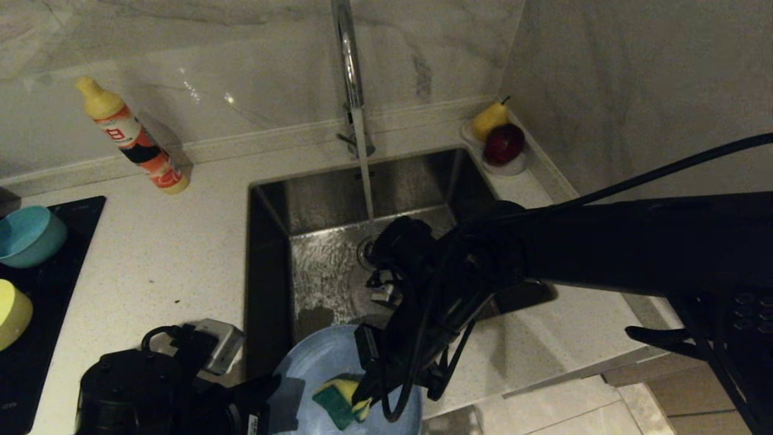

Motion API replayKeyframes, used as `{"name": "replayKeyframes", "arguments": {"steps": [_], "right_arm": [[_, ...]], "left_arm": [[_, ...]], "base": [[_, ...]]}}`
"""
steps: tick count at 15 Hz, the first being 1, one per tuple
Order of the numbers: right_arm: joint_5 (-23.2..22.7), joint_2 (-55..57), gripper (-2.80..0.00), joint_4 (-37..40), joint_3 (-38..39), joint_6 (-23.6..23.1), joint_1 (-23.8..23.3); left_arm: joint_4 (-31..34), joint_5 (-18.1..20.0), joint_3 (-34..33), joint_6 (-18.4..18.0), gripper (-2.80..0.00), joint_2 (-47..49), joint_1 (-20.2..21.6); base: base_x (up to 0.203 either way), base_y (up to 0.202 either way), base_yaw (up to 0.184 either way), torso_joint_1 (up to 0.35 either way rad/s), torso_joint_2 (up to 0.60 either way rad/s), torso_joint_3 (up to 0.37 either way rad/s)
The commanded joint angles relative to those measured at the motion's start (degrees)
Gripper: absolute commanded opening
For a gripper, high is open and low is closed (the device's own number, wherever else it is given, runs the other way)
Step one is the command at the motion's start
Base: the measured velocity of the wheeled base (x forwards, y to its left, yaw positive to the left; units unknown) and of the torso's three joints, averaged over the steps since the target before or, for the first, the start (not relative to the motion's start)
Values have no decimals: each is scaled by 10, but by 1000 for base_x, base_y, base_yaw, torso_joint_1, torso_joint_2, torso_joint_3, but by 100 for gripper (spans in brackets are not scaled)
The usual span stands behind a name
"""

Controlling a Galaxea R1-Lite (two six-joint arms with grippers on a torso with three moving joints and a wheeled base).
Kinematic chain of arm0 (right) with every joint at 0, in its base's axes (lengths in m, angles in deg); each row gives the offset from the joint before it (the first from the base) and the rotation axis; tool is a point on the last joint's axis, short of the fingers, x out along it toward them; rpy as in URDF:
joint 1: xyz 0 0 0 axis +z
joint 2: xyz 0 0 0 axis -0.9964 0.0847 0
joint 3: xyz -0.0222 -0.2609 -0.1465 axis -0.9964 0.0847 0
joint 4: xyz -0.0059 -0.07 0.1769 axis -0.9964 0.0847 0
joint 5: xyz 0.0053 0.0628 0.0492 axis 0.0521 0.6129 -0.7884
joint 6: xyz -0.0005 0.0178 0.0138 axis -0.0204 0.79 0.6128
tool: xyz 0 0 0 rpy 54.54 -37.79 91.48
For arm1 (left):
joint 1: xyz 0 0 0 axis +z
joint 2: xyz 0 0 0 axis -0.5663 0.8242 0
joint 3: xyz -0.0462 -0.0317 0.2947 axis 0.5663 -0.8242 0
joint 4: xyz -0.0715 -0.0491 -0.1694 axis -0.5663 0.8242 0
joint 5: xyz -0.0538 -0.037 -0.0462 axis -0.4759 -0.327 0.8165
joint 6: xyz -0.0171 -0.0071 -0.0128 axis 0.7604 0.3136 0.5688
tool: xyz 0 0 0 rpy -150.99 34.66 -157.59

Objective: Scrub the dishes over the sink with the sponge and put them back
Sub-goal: Wipe the plate

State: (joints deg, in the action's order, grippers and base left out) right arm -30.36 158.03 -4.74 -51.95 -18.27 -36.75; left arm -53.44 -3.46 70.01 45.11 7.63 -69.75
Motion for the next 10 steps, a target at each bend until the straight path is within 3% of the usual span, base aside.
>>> {"name": "replayKeyframes", "arguments": {"steps": [1, 3, 5, 10], "right_arm": [[18, 6, -280, 5, 2, 2, -15], [27, -6, -280, 3, 0, 2, -31], [72, -10, -280, 4, 0, 3, -30], [108, -8, -280, -7, 0, 3, -25]], "left_arm": [[-3, -1, -6, 3, -280, -5, 0], [-3, -1, -8, 3, -280, -14, -1], [-2, -1, -11, 4, -280, -20, 0], [-3, 1, -25, 5, -280, -21, -1]], "base": [[0, 0, 0, 0, 0, 0], [0, 0, 0, 0, 0, 0], [0, 0, 0, 0, 0, 0], [0, 0, 0, 0, 0, 0]]}}
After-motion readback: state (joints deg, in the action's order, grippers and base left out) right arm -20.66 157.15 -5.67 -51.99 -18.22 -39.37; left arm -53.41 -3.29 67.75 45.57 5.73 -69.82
